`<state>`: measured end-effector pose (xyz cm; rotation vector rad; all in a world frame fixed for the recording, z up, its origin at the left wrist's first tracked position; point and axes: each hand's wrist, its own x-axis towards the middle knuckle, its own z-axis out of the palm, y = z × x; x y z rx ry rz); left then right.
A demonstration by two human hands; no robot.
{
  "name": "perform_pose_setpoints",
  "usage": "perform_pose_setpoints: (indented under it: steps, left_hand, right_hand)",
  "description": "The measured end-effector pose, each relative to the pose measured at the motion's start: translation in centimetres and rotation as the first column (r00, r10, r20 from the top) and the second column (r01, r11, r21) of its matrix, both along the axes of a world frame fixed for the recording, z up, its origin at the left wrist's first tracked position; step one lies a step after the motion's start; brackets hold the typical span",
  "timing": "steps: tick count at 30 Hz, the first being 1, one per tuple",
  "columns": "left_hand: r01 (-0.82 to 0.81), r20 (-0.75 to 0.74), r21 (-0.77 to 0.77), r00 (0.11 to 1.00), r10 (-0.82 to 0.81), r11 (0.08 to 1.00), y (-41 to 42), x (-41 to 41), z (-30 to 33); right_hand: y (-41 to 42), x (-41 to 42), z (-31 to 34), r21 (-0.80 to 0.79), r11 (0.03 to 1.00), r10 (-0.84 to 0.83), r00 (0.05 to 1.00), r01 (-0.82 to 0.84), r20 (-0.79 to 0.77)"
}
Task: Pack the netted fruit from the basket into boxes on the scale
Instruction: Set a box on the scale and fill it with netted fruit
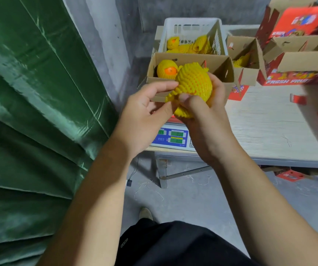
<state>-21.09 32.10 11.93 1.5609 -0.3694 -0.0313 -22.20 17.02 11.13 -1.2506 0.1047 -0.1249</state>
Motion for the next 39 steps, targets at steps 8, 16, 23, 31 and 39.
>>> perform_pose_setpoints:
  steps: [8,16,23,31,39]
  left_hand:
    - [0.086,-0.161,0.049,0.984,-0.077,0.995,0.2,-0.2,-2.0]
    - [0.017,-0.291,0.149,0.956,0.027,0.989,-2.6,1.2,-4.3]
    - [-0.05,-0.336,0.163,0.936,0.103,0.985,-2.1,1.5,-5.1]
    - [-0.132,-0.357,0.179,0.915,0.189,0.975,-0.3,3.2,-4.9]
    - [-0.219,-0.324,0.215,0.903,0.281,0.952,1.2,3.7,-4.6]
  right_hand:
    - [0.0,0.6,-2.4,0.044,0.995,-0.081,0.988,0.088,-0.131]
    - [-2.1,5.3,-2.8,-0.442,0.887,-0.147,0.989,0.137,0.011]
    - [-9.6,16.9,-0.2,-0.871,0.373,-0.18,0.946,0.318,0.268]
    - [-7.1,10.5,-5.0,-0.952,0.259,-0.095,0.985,0.162,0.141]
    - [-4.6,6.5,-3.7,-0.859,0.513,0.079,0.995,0.012,0.062]
